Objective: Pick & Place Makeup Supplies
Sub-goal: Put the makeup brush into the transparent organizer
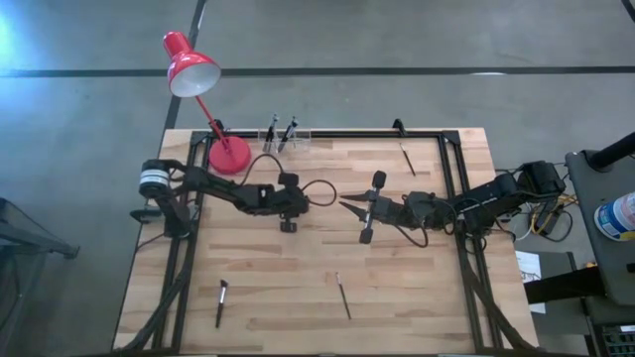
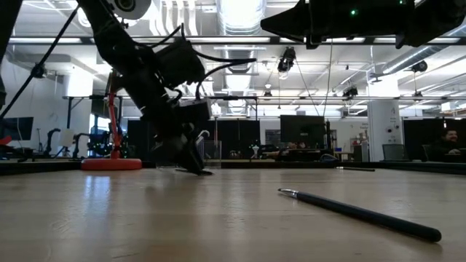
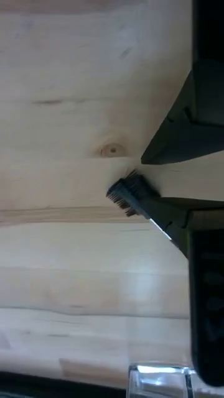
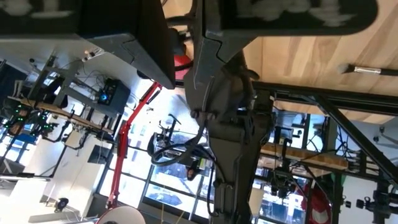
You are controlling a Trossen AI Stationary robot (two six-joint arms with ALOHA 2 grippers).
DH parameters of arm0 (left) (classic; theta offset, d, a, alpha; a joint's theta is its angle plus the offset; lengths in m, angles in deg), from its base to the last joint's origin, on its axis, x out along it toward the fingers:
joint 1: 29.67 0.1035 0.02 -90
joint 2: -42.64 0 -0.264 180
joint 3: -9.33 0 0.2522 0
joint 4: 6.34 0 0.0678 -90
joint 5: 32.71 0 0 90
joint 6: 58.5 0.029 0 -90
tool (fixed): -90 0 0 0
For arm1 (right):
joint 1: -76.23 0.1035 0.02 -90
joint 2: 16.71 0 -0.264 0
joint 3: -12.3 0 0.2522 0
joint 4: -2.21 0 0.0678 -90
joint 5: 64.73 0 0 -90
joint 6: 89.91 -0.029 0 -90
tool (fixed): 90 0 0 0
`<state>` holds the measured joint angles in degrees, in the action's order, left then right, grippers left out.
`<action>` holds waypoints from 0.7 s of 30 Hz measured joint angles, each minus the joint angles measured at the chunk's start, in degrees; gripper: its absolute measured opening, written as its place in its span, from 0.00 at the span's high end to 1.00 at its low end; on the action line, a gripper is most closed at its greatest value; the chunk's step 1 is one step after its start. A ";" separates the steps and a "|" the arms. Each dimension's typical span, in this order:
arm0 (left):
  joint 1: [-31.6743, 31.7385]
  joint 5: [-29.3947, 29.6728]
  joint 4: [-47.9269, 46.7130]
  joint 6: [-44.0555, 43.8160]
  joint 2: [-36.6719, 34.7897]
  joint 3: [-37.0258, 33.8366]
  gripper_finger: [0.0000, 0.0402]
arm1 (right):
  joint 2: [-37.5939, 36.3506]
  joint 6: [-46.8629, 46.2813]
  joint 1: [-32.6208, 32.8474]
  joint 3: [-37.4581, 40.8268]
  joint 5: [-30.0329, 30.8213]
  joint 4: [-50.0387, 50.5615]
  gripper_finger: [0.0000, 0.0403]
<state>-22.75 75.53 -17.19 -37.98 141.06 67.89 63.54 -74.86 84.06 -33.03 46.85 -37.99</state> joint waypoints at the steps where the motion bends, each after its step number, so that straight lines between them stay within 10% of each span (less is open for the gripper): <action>1: 0.00 0.13 0.40 0.05 0.17 -0.09 0.78 | 0.00 0.00 0.00 0.00 0.01 0.00 0.87; 21: 0.31 2.18 3.79 3.08 0.47 -0.27 0.82 | 0.02 0.00 0.00 0.00 -0.08 -0.02 0.87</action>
<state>-22.45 77.71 -13.39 -34.90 141.53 67.62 63.56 -74.86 84.06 -33.03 46.78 -38.01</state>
